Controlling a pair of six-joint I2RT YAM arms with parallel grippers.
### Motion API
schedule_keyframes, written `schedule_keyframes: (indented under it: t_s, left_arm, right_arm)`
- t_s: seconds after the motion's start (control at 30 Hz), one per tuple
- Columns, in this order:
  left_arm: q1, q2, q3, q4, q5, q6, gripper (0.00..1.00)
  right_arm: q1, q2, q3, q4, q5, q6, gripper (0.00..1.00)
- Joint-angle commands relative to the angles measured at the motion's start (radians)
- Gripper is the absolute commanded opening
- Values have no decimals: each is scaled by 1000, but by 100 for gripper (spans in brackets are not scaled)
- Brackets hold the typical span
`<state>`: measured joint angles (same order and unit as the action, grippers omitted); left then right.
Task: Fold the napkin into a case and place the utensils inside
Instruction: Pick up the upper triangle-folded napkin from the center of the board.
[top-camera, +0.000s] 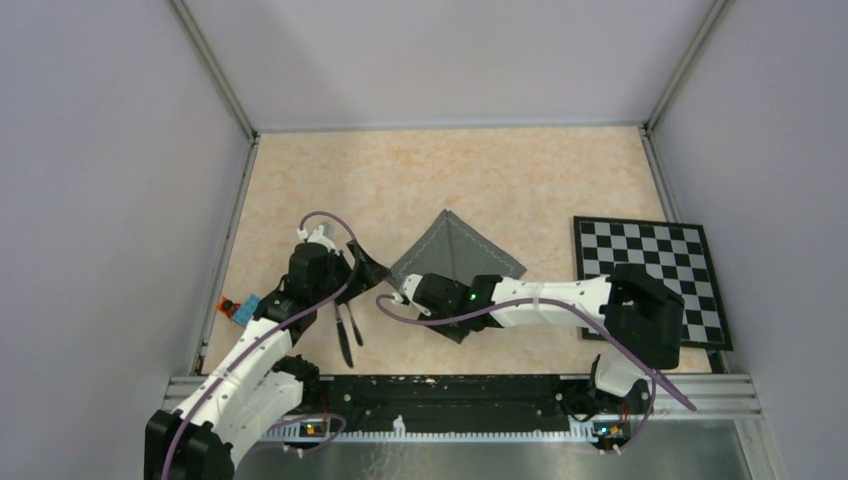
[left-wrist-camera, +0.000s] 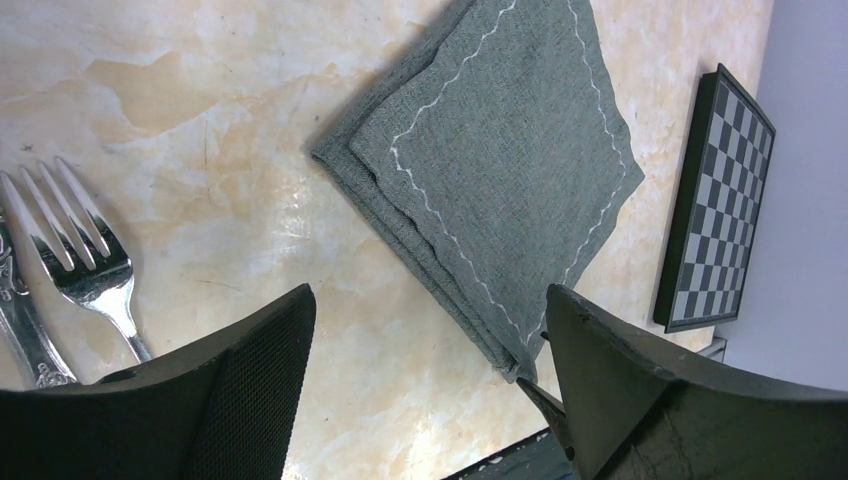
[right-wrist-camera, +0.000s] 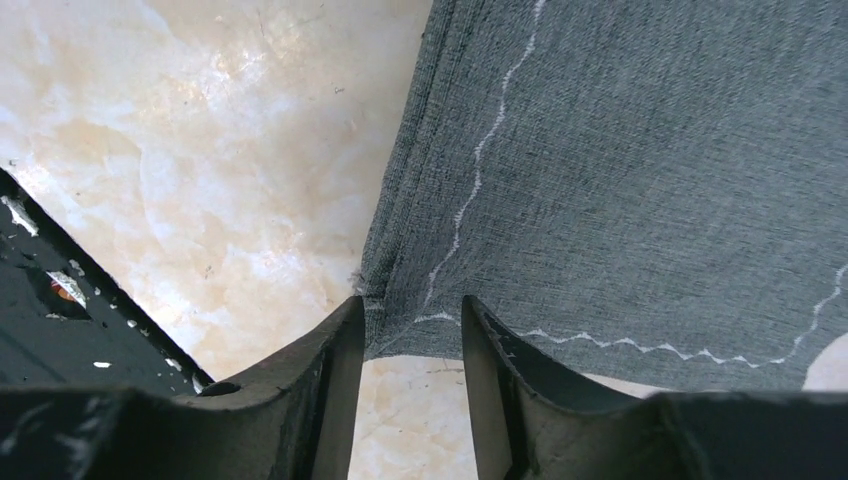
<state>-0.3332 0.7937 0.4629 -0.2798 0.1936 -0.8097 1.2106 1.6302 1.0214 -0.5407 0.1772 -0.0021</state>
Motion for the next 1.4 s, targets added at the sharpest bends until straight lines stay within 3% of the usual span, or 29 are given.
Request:
schedule_keyframes:
  t_s: [0.0,0.2,0.43,0.67,0.9,1.07,1.37]
  left_arm:
    - [18,-9,-14,36,27,5,90]
    - [28,11,-26,65,55,2,90]
    - [38,8,-33,65,70,7,90]
    - [43,-2,-30,58,78,9,90]
    - [47,-2,-29,52,77,11,90]
    - [49,-4,-34,51,75,11,91]
    - [52,30,-73,93,93,-77,95]
  right_arm:
    - [24,5,66,-1,48,-9,40]
    - [24,28,68,24,33,-5,41]
    - [25,90,77,31,35,-5,31]
    - [25,108,48,59,-4,-5,49]
    - [26,124,22,83,17,16,51]
    - [31,138,-2,102,94,41,39]
    - [73,95,-39,174,221,71,0]
